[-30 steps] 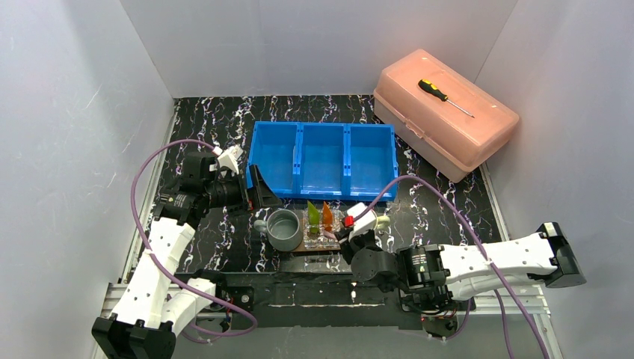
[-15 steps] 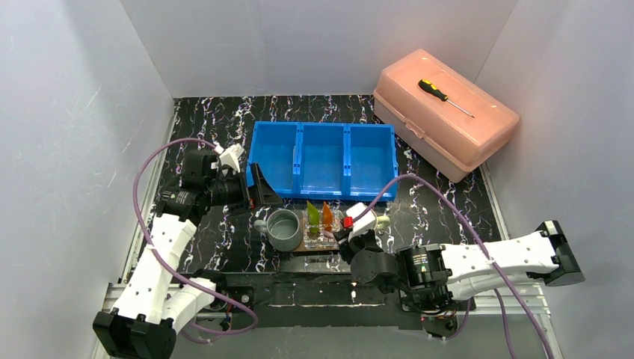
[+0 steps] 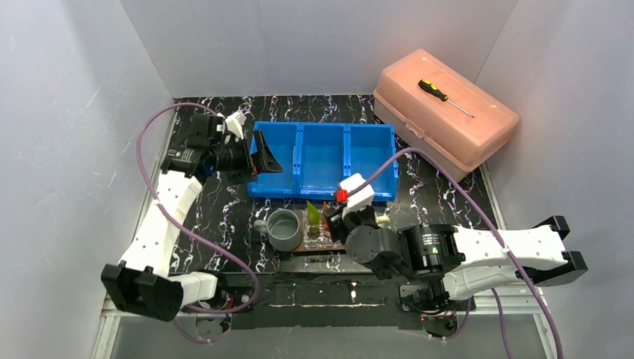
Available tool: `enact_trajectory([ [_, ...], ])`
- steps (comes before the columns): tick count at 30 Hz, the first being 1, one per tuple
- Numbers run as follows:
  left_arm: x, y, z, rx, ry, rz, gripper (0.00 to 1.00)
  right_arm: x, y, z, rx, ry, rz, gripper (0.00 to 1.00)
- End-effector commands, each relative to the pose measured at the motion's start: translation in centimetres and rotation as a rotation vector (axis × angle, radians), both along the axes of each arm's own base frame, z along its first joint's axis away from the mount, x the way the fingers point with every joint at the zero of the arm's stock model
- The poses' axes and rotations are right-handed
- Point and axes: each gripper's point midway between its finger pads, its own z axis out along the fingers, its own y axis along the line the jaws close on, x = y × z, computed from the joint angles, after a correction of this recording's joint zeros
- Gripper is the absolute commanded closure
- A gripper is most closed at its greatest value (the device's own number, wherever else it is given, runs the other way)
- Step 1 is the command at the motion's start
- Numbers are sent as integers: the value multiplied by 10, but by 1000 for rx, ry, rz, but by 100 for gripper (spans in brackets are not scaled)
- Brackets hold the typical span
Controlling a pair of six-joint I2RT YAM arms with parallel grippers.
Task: Prepare toiletry sets of a toothbrush and toothpaste on the tray
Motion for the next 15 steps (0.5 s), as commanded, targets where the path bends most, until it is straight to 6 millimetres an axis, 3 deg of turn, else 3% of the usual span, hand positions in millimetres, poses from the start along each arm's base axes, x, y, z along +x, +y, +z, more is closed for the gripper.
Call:
enact_trajectory([
  [1, 15, 3, -10, 38, 65, 12, 2, 21, -6, 22, -21, 8, -47, 42],
  [7, 33, 7, -22, 78, 101, 49, 8, 48, 5, 16, -48, 96, -45, 44],
  [10, 42, 3, -27, 69, 117, 48, 24, 53, 11, 9, -62, 115, -37, 46],
  [15, 59, 1, -44, 79, 161, 66, 63, 58, 16, -3, -81, 143, -31, 47],
])
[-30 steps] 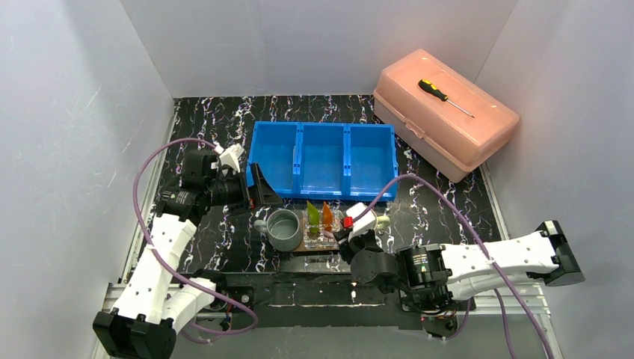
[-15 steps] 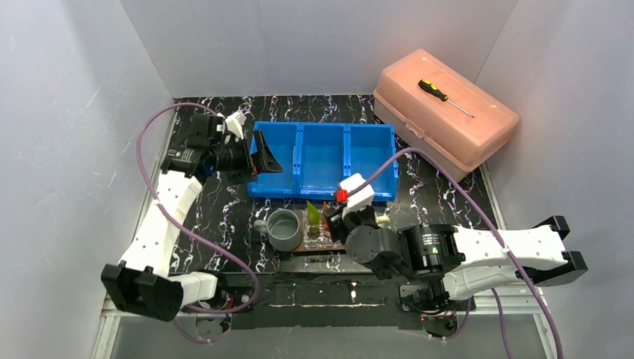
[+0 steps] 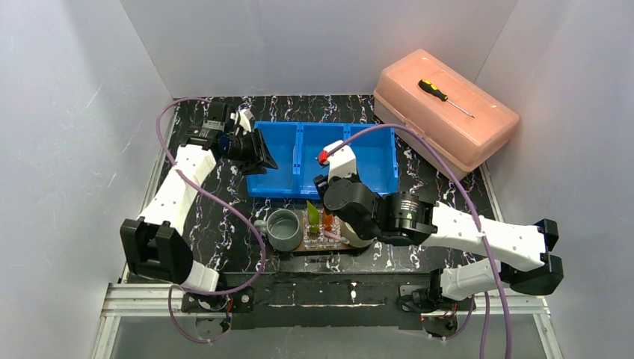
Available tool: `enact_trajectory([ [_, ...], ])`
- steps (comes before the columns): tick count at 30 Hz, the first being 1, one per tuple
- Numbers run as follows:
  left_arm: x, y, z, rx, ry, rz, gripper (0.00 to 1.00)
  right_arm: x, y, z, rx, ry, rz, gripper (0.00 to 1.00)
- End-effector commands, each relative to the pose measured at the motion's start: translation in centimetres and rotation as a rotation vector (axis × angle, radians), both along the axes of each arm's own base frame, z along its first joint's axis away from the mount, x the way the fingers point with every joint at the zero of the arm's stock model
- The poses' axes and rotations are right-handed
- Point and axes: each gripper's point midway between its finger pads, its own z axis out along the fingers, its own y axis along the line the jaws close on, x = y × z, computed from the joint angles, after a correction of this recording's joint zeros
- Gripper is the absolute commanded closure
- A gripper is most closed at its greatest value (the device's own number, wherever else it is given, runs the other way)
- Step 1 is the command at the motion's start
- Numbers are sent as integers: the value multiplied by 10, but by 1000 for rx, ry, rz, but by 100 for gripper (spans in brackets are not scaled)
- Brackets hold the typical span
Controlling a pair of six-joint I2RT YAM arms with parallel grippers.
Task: Prepare toiletry sets of a toothbrush and toothpaste on the tray
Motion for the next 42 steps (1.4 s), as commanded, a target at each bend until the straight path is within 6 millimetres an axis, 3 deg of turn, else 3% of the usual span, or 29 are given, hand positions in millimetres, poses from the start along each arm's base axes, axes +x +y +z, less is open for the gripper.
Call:
enact_trajectory([
  [1, 17, 0, -3, 12, 3, 15, 72, 0, 6, 7, 37, 29, 31, 47],
  [6, 37, -2, -21, 26, 48, 41, 100, 3, 1, 0, 36, 50, 23, 48],
  [26, 113, -13, -97, 69, 113, 115, 100, 5, -20, -12, 41, 79, 2, 47],
  [42, 119, -42, -143, 108, 165, 61, 100, 11, -16, -27, 10, 106, 10, 46],
])
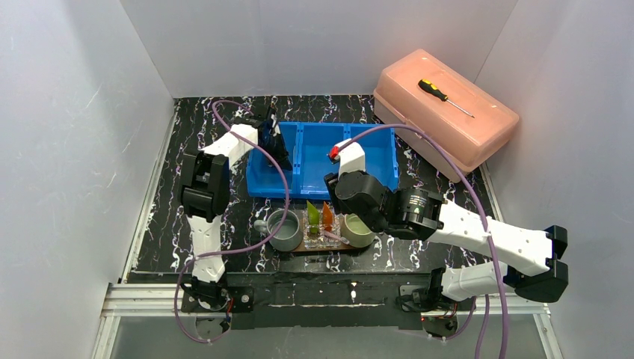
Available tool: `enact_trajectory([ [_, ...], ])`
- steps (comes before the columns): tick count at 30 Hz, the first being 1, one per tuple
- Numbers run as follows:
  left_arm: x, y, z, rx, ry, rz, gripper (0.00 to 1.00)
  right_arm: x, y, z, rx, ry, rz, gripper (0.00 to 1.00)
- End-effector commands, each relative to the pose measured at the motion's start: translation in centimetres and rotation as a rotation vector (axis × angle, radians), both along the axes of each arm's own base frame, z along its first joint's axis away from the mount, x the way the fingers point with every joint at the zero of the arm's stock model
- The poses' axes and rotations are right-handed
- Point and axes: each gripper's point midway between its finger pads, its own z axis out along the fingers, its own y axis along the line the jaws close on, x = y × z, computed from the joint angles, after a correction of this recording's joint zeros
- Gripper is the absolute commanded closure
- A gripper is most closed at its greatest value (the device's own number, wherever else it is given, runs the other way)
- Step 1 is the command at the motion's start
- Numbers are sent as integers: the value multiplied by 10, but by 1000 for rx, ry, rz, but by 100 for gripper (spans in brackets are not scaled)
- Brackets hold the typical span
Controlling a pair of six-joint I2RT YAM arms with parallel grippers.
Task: Prepare toiletry sets of a toothbrush and toothpaste on the tray
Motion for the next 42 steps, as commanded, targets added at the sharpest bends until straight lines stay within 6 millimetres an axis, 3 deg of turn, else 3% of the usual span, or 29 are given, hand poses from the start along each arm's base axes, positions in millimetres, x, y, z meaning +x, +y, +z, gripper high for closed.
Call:
enact_trajectory([
  [1, 10, -6, 8, -19, -27, -1, 100, 3, 2, -1, 18, 1, 2, 46],
  [13, 4, -23, -5, -70, 18, 0, 100, 5, 0, -12, 8, 19, 5, 46],
  [26, -7, -23, -31, 103, 30, -51, 100, 4, -1, -21, 4, 41, 10, 46],
  [33, -12, -7, -40, 219, 33, -67, 100, 4, -2, -22, 3, 46, 10, 45],
  [42, -5, 29, -13, 399, -73, -54, 100, 4, 4, -24, 6, 56, 23, 45],
])
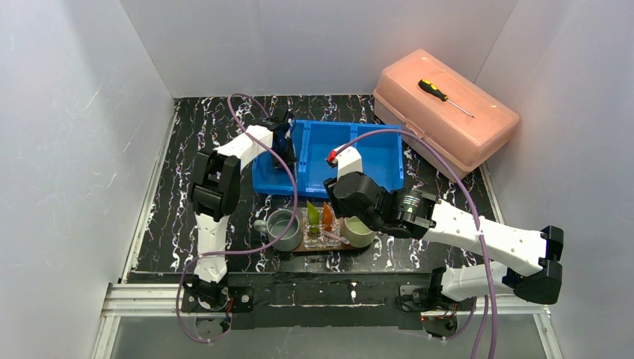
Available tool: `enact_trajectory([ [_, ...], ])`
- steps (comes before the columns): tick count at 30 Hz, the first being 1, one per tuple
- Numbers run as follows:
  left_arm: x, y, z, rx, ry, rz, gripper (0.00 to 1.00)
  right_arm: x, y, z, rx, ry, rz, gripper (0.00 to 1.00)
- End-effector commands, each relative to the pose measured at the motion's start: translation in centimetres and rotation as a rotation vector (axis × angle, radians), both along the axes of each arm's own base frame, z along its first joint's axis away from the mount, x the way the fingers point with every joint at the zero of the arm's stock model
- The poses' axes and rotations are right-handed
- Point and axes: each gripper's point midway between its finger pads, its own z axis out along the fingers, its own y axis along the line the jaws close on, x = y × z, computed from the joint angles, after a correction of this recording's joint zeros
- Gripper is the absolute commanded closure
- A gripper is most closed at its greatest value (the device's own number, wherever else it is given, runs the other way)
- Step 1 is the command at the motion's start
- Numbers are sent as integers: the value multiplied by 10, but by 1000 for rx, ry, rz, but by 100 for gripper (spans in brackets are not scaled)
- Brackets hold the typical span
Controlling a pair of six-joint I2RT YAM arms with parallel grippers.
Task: Prepare toiletry sets of a toothbrush and toothpaste on the tray
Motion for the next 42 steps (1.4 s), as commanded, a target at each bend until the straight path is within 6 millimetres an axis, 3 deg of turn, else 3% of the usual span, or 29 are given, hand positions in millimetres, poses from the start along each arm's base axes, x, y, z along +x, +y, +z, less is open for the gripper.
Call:
enact_trajectory([
  [1, -6, 37, 16, 176, -40, 1, 100, 3, 7, 9, 48, -9, 1, 45],
  [7, -4, 44, 33, 201, -87, 2, 100, 2, 8, 9, 54, -6, 4, 45],
  [15, 1, 34, 64, 137, -148, -6, 100, 1, 7, 9, 61, -2, 3, 44],
  [17, 1, 32, 68, 125, -148, -8, 92, 1, 7, 8, 61, -1, 3, 43],
  [20, 0, 29, 69, 114, -137, -14, 72, 0, 5, 9, 66, -2, -1, 43],
  [25, 1, 27, 68, 116, -129, -14, 57, 0, 4, 8, 71, -1, -3, 42],
  [42, 4, 5, 34, 157, -62, -38, 52, -2, -3, 6, 75, 1, -11, 42],
])
